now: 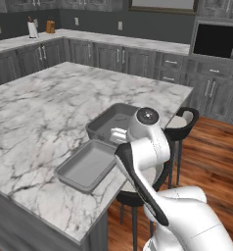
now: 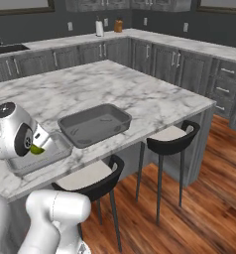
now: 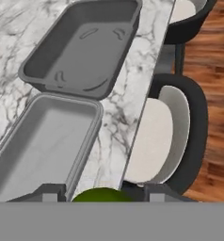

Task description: Place the cold items (lemon and lime) from the fridge in one tupperware on the dining counter. Place the warm items (hot dog and kebab skewer) in the stove area in another tupperware.

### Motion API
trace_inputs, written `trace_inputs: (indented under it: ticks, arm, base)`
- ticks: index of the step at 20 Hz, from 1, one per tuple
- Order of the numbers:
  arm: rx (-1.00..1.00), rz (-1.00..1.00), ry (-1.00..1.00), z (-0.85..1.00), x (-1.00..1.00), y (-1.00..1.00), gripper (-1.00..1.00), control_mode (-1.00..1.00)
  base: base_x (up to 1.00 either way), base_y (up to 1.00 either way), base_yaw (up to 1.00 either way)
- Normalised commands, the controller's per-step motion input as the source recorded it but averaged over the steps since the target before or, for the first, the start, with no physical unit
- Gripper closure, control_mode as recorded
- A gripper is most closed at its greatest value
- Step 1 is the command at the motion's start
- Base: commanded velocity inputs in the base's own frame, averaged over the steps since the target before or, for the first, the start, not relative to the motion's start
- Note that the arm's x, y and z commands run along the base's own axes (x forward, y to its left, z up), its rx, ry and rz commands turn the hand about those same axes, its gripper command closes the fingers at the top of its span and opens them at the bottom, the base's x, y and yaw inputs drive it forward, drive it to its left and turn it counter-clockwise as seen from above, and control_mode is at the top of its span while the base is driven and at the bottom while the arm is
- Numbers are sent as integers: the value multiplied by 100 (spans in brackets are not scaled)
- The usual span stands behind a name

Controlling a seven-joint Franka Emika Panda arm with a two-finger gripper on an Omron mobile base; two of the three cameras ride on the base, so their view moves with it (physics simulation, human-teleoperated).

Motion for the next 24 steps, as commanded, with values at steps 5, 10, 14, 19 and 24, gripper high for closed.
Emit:
trace_inputs:
  ticks: [5,10,14,19,24]
  arm:
    - [12,14,0,-48,85,5,100,-100]
    - [1,7,2,-42,74,60,100,-100]
    - [-2,0,6,-27,60,99,100,-100]
    - [0,9,2,-36,62,44,100,-100]
    - [0,12,1,-42,26,1,100,-100]
  base:
    - [0,0,0]
    - [0,0,0]
    - [0,0,0]
    - [0,0,0]
    - [0,0,0]
